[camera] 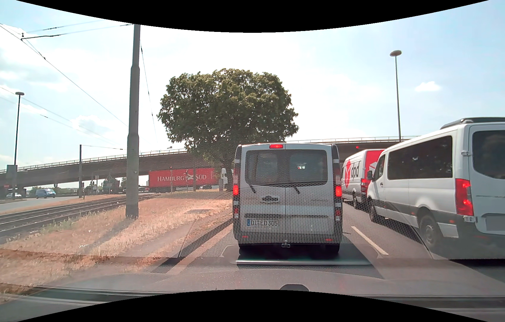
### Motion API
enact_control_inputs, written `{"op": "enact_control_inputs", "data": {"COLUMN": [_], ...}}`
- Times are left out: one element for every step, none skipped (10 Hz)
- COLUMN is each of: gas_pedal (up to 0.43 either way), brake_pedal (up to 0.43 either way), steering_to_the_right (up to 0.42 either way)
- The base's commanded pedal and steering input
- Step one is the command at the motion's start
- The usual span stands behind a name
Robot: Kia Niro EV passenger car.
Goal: Follow the waypoints while adhering to traffic rules and regulations
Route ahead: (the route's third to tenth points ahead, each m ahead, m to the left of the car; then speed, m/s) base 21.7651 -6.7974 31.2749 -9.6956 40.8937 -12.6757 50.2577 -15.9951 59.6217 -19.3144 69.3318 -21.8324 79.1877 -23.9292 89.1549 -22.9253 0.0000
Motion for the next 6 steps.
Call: {"op": "enact_control_inputs", "data": {"gas_pedal": [0.000, 0.000, 0.000, 0.000, 0.000, 0.000], "brake_pedal": [0.299, 0.299, 0.299, 0.299, 0.299, 0.299], "steering_to_the_right": [0.019, 0.019, 0.019, 0.019, 0.019, 0.019]}}
